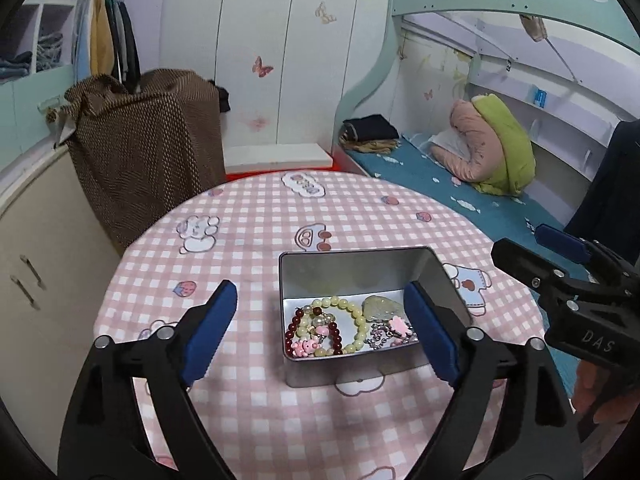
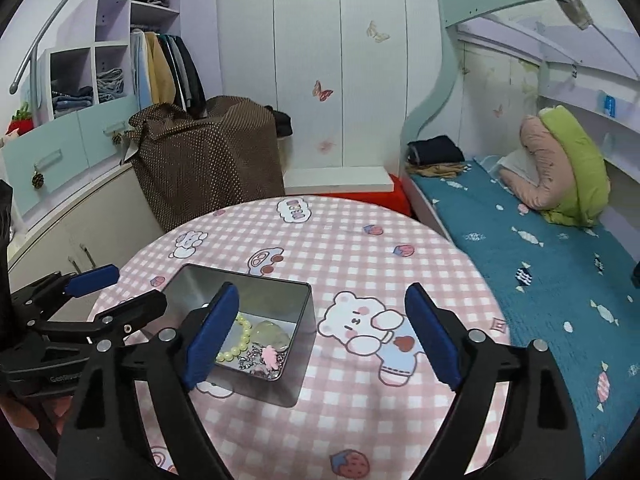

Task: Organize jewelry

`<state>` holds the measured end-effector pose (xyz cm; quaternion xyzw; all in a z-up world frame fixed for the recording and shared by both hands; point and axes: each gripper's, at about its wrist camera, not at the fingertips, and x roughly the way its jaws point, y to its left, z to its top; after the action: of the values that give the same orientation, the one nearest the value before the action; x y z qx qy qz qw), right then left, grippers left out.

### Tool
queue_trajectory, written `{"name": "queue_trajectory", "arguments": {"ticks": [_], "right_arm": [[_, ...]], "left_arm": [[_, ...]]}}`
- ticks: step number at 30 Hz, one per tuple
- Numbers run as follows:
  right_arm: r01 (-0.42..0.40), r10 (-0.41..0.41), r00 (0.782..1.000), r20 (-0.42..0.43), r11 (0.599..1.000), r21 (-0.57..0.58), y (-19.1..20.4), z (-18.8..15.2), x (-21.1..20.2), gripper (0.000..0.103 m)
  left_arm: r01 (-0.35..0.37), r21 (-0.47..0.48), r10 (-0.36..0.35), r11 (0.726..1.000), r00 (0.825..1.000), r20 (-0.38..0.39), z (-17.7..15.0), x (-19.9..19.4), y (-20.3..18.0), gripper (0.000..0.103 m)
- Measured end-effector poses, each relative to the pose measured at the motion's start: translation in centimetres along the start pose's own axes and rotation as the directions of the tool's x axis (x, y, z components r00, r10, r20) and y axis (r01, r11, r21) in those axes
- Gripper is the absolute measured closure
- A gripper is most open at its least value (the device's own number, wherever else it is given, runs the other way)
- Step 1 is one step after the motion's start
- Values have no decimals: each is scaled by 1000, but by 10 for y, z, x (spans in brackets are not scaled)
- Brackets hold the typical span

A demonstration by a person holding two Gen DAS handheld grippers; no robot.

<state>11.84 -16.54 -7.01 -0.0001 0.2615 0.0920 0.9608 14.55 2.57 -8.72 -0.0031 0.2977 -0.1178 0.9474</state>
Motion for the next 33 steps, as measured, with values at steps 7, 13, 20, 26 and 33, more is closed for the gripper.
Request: {"name": "queue_trajectory", "arguments": {"ticks": [7, 13, 20, 26, 33], "right_arm": [[37, -36, 995, 89, 999, -11, 10, 4, -45, 13], [68, -64, 985, 158, 998, -18, 15, 4, -80, 10], [92, -91, 974, 208, 996, 3, 14, 3, -104, 9], [105, -109, 967, 229, 994, 29, 11, 0, -116, 8], [97, -102, 964, 246, 995, 33, 10, -3, -126, 7]], "left_arm": [[-52, 23, 50, 998, 997, 66, 3, -43, -15, 14], [-77, 22, 73, 997, 988, 135, 7, -85, -26, 13], [-111, 20, 105, 994, 978, 182, 7, -116, -38, 12], [-133, 9, 129, 991, 972, 197, 6, -136, -45, 11], [-166, -1, 163, 986, 964, 211, 4, -151, -54, 11]]}}
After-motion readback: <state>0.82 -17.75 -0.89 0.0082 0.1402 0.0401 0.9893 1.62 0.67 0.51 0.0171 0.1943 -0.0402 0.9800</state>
